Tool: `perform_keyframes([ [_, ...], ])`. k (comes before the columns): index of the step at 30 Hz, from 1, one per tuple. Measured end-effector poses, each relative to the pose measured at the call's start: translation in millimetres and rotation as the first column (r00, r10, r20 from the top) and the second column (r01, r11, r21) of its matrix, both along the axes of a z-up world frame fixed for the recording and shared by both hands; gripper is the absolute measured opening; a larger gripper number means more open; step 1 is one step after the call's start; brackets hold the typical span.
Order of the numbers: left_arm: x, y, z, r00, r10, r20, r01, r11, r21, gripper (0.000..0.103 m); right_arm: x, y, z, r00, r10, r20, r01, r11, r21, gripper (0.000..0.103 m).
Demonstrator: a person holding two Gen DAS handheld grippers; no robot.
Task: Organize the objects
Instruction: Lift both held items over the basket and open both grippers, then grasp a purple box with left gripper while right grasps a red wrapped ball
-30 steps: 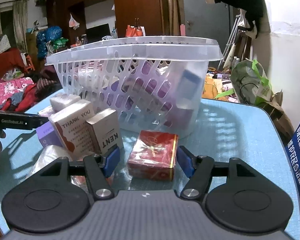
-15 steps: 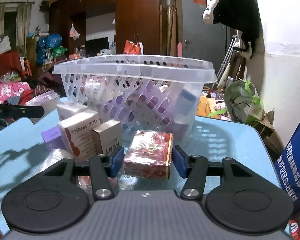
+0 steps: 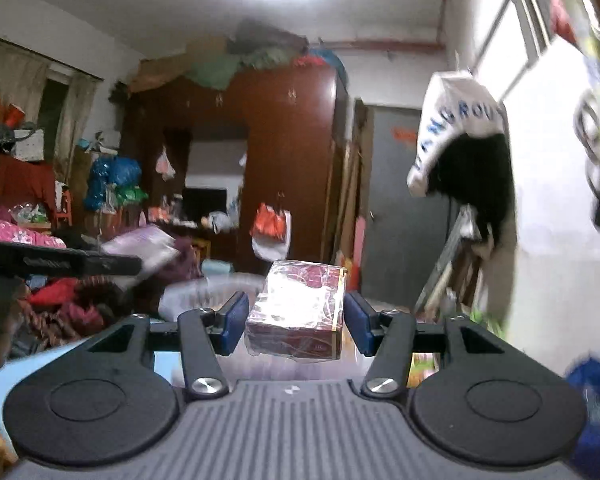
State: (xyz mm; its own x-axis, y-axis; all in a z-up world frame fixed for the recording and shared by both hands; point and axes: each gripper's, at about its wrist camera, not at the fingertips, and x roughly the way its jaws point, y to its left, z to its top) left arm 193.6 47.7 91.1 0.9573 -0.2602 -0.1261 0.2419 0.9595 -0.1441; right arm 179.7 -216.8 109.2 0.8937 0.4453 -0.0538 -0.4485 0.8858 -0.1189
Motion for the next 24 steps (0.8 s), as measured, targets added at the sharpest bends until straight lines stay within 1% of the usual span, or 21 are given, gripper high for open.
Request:
perform_keyframes([
  [1, 16, -4, 7, 1.000, -0.006, -0.017, 0.006, 1.000, 0.001, 0.046, 16, 6, 11, 1.000, 0.014, -0.002, -0.014, 1.000, -0.006, 0.056],
  [2, 30, -8, 11, 1.000, -0.007, -0.030, 0.007, 1.000, 0.004, 0.046, 29, 12, 16, 1.000, 0.014, -0.005, -0.015, 1.000, -0.021, 0.056],
  [4, 52, -18, 11, 0.999, -0.007, -0.053, 0.009, 0.999, 0.039, 0.047, 55, 25, 17, 1.000, 0.010, -0.015, -0.011, 0.998, -0.068, 0.056],
  [5, 66, -25, 9, 0.998, -0.004, -0.070, 0.009, 0.997, 0.070, 0.049, 66, 29, 15, 1.000, 0.013, -0.018, -0.014, 0.998, -0.067, 0.057],
  [6, 74, -29, 4, 0.997, 0.004, -0.080, 0.003, 0.996, 0.085, 0.056, 75, 33, 11, 1.000, 0.013, -0.017, -0.014, 0.998, -0.068, 0.058],
  [7, 79, -28, 0, 0.995, 0.022, -0.092, -0.014, 0.997, 0.079, 0.060, 83, 38, 7, 1.000, 0.009, -0.025, -0.011, 0.996, -0.083, 0.069],
  [8, 86, -25, -3, 0.992, 0.037, -0.122, -0.030, 0.998, 0.061, 0.063, 90, 42, 4, 0.999, -0.004, -0.044, -0.001, 0.995, -0.103, 0.089],
  [9, 87, -18, -5, 0.987, 0.034, -0.154, -0.029, 0.999, 0.031, 0.063, 94, 43, 1, 0.998, -0.021, -0.054, 0.015, 0.994, -0.106, 0.092],
  [10, 83, -13, -7, 0.987, 0.015, -0.161, -0.015, 1.000, 0.003, 0.063, 91, 40, -2, 0.998, -0.027, -0.056, 0.022, 0.995, -0.100, 0.093],
  [11, 72, -9, -9, 0.991, -0.014, -0.134, 0.013, 1.000, -0.011, 0.063, 85, 34, -6, 0.998, -0.020, -0.065, 0.015, 0.996, -0.090, 0.094],
  [12, 56, -5, -11, 0.995, -0.031, -0.096, 0.030, 1.000, -0.006, 0.068, 76, 26, -9, 0.998, -0.007, -0.068, 0.002, 0.997, -0.076, 0.096],
  [13, 40, -4, -14, 0.997, -0.027, -0.069, 0.027, 1.000, 0.002, 0.072, 65, 19, -14, 0.998, 0.005, -0.066, -0.009, 0.998, -0.063, 0.103],
  [14, 27, -3, -19, 0.998, -0.022, -0.052, 0.023, 1.000, 0.008, 0.081, 51, 11, -21, 0.998, 0.014, -0.062, -0.017, 0.999, -0.050, 0.103],
  [15, 14, -3, -26, 0.999, -0.025, -0.046, 0.026, 1.000, 0.018, 0.084, 42, 6, -28, 0.997, 0.016, -0.073, -0.019, 0.999, -0.045, 0.103],
  [16, 4, -3, -34, 0.998, -0.028, -0.057, 0.029, 0.999, 0.026, 0.084, 36, 3, -36, 0.995, 0.015, -0.095, -0.020, 0.999, -0.047, 0.103],
  [19, -6, -11, -65, 0.987, -0.052, -0.150, 0.061, 0.997, 0.053, 0.084, 32, -5, -68, 0.979, 0.026, -0.204, -0.034, 0.999, -0.035, 0.103],
  [21, -8, -18, -79, 0.980, -0.059, -0.190, 0.076, 0.994, 0.080, 0.083, 37, -6, -83, 0.957, 0.051, -0.285, -0.057, 0.998, -0.015, 0.103],
  [22, -8, -21, -84, 0.978, -0.057, -0.203, 0.078, 0.992, 0.097, 0.083, 40, -7, -89, 0.947, 0.064, -0.315, -0.069, 0.998, -0.007, 0.103],
  [24, -9, -24, -92, 0.973, -0.060, -0.223, 0.088, 0.989, 0.118, 0.081, 47, -5, -96, 0.928, 0.097, -0.360, -0.106, 0.994, -0.007, 0.100],
])
